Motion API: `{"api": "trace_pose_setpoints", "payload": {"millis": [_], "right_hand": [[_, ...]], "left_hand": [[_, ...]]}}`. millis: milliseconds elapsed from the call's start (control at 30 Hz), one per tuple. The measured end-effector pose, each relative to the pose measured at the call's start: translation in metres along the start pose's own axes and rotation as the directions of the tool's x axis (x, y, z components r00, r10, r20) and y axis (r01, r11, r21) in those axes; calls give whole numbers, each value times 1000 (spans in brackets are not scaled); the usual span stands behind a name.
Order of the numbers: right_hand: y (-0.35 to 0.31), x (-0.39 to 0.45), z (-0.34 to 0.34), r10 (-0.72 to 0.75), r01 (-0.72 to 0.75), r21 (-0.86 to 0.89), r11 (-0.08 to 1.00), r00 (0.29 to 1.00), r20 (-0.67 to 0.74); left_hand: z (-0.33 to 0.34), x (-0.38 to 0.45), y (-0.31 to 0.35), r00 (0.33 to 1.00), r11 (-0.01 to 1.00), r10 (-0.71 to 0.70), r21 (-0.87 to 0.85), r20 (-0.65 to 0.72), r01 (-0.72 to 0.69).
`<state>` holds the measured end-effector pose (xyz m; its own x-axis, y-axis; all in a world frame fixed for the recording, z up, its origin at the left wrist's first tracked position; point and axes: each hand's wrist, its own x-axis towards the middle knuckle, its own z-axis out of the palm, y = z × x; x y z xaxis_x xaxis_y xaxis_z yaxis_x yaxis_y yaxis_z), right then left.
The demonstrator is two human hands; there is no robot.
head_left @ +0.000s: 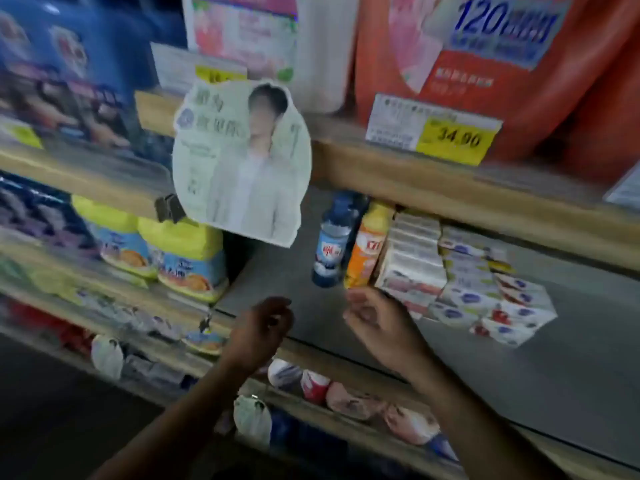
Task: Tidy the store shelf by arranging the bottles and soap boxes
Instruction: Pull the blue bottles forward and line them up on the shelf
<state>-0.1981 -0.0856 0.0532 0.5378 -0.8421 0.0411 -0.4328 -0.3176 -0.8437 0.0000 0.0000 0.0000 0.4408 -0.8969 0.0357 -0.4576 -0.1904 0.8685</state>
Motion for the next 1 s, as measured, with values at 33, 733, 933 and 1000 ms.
{"api": "trace_pose_setpoints", "payload": {"millis": [33,733,933,1000], "right_hand": [[-2,13,2,-95,89,-81,993,992,-78],[-33,149,13,-546,-66,-933,355,795,-264],[-19,110,34,-648,324,-673,665,698,-304],[-14,95,36,-618,359,-593,721,719,-318]], "left_hand": [[3,11,-8,1000,1000,19,13,-8,-18],[45,72,-100,914,659,406,684,26,-312],[46,71,-100,912,676,410,675,-10,-296],[46,68,-99,913,713,405,641,-49,-282]]}}
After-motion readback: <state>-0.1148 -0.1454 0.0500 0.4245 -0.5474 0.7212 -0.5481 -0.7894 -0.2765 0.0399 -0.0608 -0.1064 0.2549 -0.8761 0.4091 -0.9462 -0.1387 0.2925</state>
